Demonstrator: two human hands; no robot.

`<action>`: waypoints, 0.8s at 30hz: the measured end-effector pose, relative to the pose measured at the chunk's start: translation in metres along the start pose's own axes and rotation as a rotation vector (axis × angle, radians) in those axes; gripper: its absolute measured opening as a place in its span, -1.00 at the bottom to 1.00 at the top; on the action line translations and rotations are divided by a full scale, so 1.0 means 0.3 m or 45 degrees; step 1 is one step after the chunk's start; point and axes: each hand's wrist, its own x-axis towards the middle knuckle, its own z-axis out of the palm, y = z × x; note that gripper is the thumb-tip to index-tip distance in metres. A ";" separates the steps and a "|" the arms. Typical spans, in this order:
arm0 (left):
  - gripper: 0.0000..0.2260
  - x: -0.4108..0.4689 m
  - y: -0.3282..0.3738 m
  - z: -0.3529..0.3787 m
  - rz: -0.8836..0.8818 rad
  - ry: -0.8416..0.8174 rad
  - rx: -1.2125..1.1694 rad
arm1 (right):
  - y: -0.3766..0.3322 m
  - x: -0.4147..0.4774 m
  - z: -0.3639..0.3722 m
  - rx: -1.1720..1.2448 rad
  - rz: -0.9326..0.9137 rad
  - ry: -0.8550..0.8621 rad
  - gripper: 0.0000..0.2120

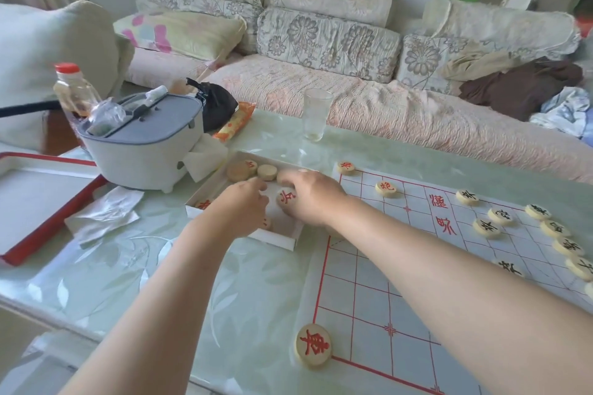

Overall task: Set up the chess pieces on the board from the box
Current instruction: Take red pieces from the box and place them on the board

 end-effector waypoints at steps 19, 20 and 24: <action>-0.74 -0.008 -0.025 -0.071 -0.153 0.275 -0.231 | -0.082 -0.091 -0.002 0.174 -0.184 -0.172 -0.73; -0.76 -0.007 -0.024 -0.072 -0.152 0.267 -0.237 | -0.086 -0.085 0.005 0.158 -0.197 -0.169 -0.75; -0.76 -0.013 -0.011 -0.070 -0.112 0.257 -0.252 | -0.092 -0.056 0.019 0.079 -0.257 -0.185 -0.86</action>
